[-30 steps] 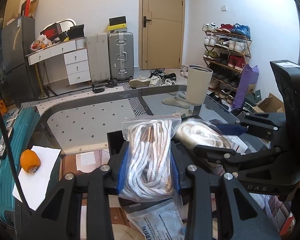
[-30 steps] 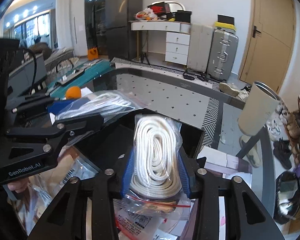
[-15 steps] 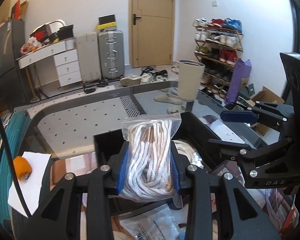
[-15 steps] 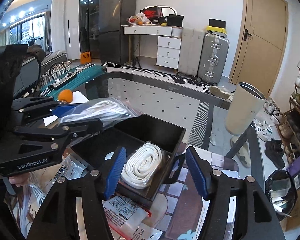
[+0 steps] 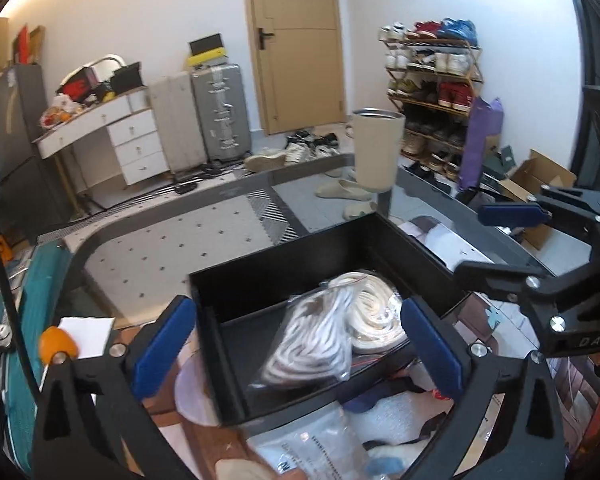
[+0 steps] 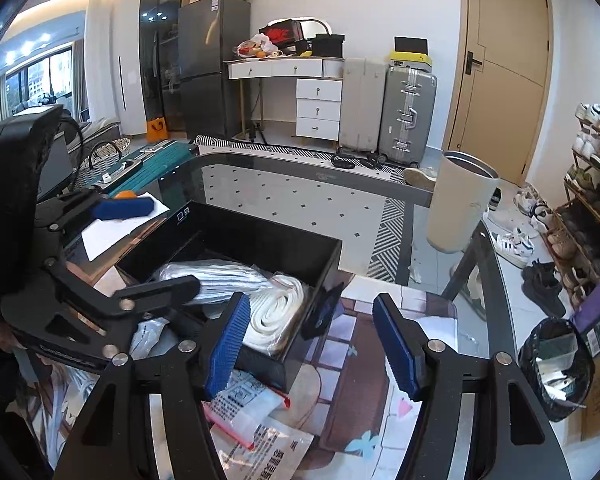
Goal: Organize soft objects
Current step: 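Lower both bags into the black box and open both grippers, then withdraw both grippers from the box back over the table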
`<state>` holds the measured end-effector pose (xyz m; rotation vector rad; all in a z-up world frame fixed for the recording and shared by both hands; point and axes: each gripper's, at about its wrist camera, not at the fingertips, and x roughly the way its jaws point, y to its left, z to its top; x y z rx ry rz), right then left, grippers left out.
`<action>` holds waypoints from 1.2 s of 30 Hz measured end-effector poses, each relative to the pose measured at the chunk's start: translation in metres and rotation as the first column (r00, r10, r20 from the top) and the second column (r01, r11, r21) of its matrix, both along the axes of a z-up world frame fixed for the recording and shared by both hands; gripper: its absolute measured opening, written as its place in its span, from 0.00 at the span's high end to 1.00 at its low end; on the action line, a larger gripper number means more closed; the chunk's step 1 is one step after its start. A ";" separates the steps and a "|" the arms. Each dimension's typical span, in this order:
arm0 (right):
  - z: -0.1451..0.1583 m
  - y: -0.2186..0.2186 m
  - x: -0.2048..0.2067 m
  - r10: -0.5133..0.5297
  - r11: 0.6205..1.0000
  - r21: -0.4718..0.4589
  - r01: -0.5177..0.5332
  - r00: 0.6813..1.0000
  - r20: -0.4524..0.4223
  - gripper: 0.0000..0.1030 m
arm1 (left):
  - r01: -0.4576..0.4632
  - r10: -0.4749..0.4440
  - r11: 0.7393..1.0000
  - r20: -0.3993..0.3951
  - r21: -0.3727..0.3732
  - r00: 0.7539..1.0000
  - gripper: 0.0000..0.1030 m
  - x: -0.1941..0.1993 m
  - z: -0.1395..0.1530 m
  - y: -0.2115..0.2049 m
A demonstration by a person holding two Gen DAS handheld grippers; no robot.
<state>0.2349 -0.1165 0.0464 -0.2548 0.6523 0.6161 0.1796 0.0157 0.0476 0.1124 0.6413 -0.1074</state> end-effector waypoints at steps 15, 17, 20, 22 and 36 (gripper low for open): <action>-0.007 -0.020 -0.043 -0.025 0.996 0.085 0.029 0.999 -0.044 0.04 | -0.120 0.122 0.990 0.012 -0.069 0.993 0.00 -0.064 0.002 0.025; -0.009 -0.025 -0.050 -0.033 0.995 0.095 0.037 0.998 -0.044 0.02 | -0.131 0.133 0.988 0.010 -0.081 0.991 0.00 -0.073 0.001 0.028; -0.010 -0.030 -0.058 -0.042 0.994 0.102 0.047 0.998 -0.045 0.01 | -0.144 0.144 0.986 0.003 -0.090 0.990 0.00 -0.085 -0.003 0.029; -0.012 -0.033 -0.065 -0.047 0.994 0.101 0.052 0.998 -0.047 0.01 | -0.149 0.149 0.984 -0.003 -0.094 0.989 0.00 -0.092 -0.007 0.028; -0.029 -0.032 -0.077 -0.063 0.995 0.067 0.069 0.994 -0.091 0.01 | -0.149 0.145 0.985 -0.052 -0.086 0.988 0.00 -0.115 -0.030 0.020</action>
